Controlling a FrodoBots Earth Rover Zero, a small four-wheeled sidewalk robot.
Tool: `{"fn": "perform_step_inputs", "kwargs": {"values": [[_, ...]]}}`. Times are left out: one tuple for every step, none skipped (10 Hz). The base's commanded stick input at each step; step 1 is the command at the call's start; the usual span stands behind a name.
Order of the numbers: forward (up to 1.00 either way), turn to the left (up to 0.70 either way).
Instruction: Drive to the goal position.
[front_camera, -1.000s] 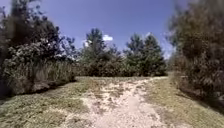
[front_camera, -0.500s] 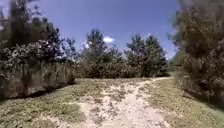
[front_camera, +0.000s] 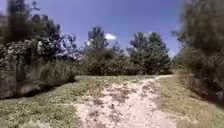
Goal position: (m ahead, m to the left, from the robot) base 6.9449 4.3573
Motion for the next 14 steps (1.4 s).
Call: {"fn": "perform_step_inputs", "kwargs": {"values": [[0.5, 0.0], [0.5, 0.0], [0.5, 0.0], [0.5, 0.0], [0.5, 0.0], [0.5, 0.0], [0.5, 0.0], [0.5, 0.0], [0.5, 0.0], [0.5, 0.0], [0.5, 0.0], [0.5, 0.0], [0.5, 0.0], [0.5, 0.0]]}}
